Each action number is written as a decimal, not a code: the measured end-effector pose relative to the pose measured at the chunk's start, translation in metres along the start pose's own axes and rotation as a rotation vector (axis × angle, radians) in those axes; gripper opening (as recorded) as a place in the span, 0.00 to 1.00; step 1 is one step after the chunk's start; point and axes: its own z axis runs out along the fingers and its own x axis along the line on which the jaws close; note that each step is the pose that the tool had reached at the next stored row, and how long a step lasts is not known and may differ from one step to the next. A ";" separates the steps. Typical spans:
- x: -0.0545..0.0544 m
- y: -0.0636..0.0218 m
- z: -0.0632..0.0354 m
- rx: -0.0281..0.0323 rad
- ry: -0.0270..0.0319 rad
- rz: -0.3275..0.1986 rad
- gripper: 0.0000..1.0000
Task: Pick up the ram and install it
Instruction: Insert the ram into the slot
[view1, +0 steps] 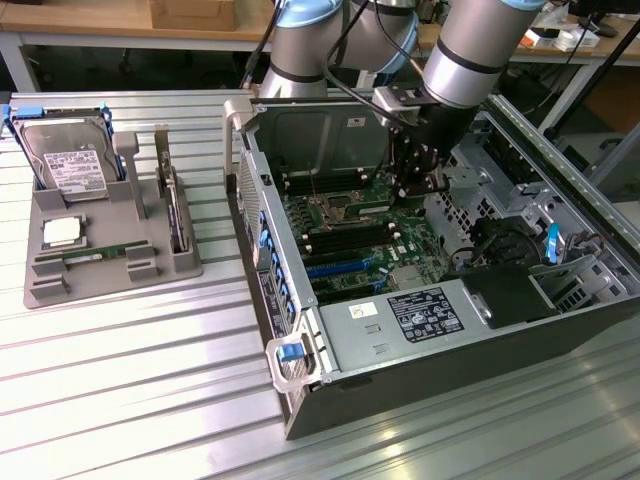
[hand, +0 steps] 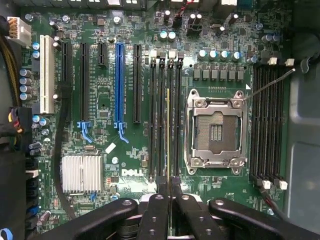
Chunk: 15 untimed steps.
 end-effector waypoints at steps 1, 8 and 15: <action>0.000 0.0030 0.0022 -0.0001 0.0000 0.000 0.12; 0.005 0.0248 0.0170 -0.0001 0.0004 0.000 0.12; 0.010 0.0327 0.0315 0.0010 0.0030 0.031 0.12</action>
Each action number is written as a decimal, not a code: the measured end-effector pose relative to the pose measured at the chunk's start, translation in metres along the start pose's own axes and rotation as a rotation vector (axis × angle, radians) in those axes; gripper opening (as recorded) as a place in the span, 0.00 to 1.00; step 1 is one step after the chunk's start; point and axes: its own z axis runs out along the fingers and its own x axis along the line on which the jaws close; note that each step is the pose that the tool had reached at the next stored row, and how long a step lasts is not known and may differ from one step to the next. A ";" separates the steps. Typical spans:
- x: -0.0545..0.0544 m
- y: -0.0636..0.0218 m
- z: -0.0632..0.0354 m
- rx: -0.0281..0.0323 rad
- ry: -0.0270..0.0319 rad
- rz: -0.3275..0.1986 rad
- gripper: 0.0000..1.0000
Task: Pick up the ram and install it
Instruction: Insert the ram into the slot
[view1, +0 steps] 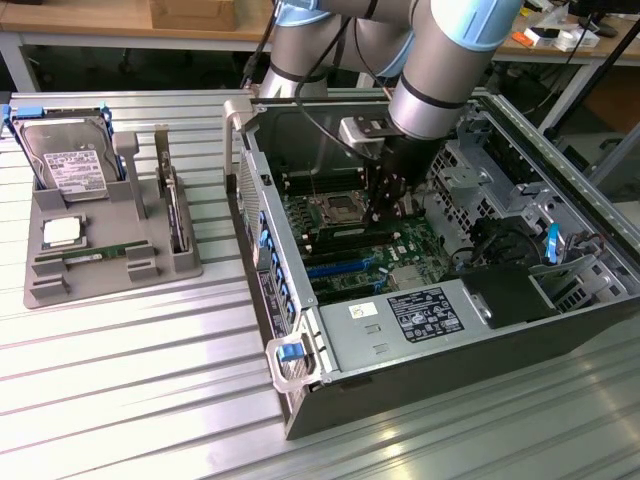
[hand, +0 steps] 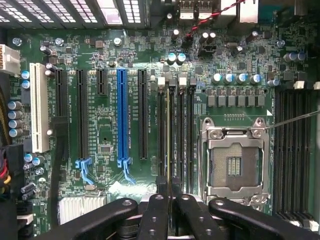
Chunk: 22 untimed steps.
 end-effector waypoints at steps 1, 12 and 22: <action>0.000 0.0000 0.0008 0.0000 0.0002 0.000 0.12; 0.003 0.0047 0.0034 0.0011 0.0007 -0.002 0.12; 0.009 0.0032 0.0039 -0.0003 0.0014 -0.026 0.12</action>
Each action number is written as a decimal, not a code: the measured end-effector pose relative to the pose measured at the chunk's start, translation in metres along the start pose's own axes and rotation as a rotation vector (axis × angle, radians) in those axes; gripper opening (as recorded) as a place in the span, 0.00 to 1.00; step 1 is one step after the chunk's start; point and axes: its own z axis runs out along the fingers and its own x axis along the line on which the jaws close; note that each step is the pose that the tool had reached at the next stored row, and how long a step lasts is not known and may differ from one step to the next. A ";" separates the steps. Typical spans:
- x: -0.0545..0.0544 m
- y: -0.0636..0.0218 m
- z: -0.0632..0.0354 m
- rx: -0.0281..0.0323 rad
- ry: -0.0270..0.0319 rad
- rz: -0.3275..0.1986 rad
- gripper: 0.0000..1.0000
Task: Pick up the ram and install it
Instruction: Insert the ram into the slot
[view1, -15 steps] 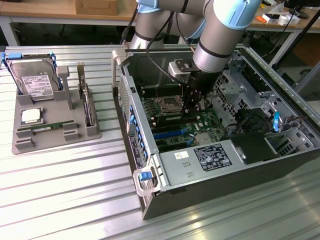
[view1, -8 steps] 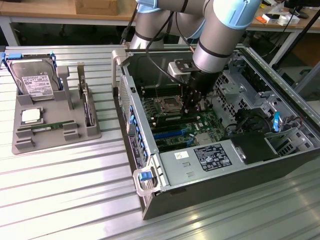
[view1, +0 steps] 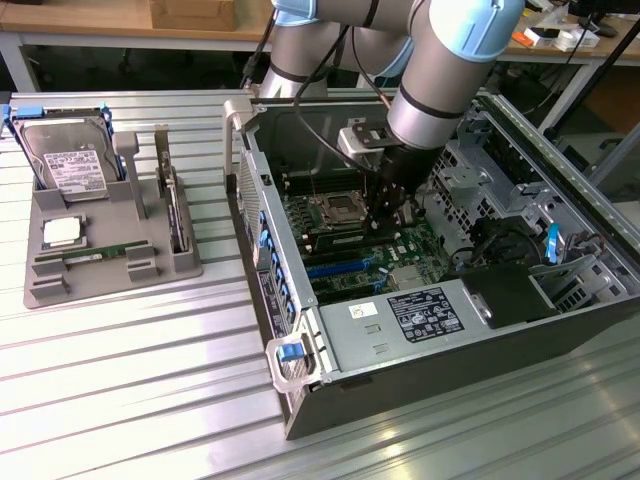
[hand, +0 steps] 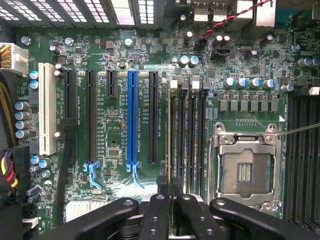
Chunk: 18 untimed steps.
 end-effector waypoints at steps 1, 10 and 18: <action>-0.002 -0.0004 0.0001 -0.0001 0.0000 0.000 0.12; -0.003 -0.0004 0.0017 0.0000 -0.0007 0.000 0.12; -0.002 -0.0021 0.0029 0.0000 -0.0099 0.000 0.12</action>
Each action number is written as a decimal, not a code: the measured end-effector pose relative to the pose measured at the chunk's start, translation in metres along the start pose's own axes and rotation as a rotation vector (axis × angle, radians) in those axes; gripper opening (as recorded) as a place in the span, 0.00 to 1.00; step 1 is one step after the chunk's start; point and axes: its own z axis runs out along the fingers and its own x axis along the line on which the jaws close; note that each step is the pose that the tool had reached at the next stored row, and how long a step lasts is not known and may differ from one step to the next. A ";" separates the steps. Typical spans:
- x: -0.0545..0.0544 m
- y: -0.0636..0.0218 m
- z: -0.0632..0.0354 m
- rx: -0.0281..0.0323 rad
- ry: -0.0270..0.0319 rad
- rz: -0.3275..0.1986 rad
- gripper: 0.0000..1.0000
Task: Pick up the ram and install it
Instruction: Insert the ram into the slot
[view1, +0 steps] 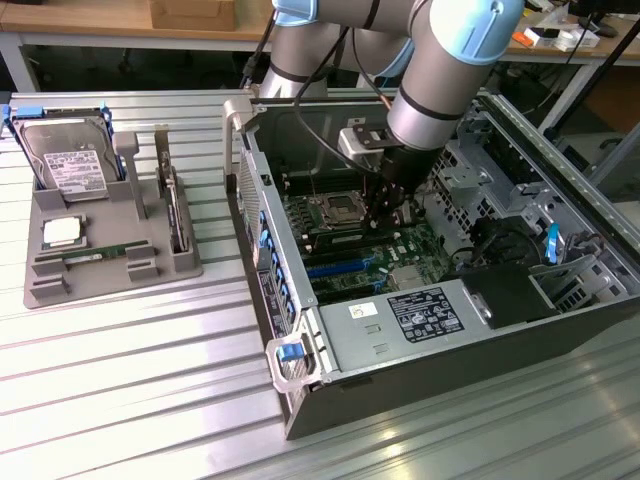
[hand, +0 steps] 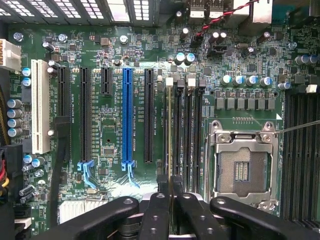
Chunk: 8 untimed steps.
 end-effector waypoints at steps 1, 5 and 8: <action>0.000 -0.0002 0.0000 0.0001 -0.0001 0.003 0.12; 0.000 -0.0003 0.0008 0.0005 -0.0006 0.010 0.12; 0.000 -0.0003 0.0028 -0.0003 -0.0001 0.010 0.12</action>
